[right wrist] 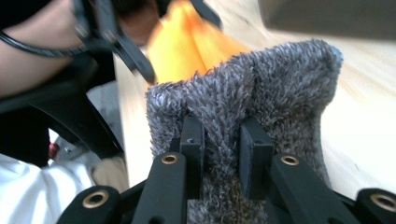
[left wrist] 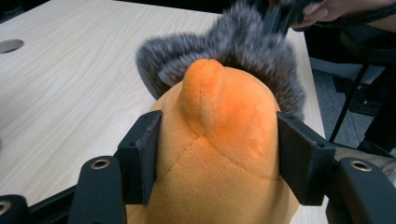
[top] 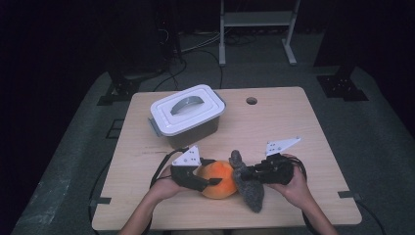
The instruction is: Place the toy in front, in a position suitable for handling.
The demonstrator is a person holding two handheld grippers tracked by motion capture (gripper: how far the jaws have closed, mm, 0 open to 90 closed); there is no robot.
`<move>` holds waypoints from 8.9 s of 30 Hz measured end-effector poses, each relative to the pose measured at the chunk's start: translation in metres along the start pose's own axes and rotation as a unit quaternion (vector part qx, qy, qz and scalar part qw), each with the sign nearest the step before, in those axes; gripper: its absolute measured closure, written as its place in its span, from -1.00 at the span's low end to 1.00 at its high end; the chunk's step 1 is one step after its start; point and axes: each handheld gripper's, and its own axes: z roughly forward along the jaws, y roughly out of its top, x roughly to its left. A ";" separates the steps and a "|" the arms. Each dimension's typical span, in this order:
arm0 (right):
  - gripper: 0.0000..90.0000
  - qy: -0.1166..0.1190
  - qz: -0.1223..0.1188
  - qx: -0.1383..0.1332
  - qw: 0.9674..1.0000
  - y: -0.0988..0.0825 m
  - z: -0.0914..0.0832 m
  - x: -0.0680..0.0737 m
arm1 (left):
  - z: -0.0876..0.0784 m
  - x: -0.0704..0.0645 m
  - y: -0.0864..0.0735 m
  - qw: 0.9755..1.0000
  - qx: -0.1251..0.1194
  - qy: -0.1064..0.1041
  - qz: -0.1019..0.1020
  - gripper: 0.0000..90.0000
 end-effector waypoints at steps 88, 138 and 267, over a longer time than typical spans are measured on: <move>0.64 -0.022 0.018 0.004 1.000 -0.007 -0.015 -0.015 | 0.014 -0.003 -0.001 1.000 0.011 -0.018 -0.015 -0.13; 0.65 -0.001 -0.008 0.005 1.000 0.004 -0.006 -0.003 | 0.011 -0.003 0.002 1.000 0.016 0.009 -0.016 -0.27; 0.67 0.005 0.003 0.000 1.000 -0.003 -0.002 -0.008 | 0.004 0.003 0.004 0.999 -0.009 -0.023 -0.043 -0.64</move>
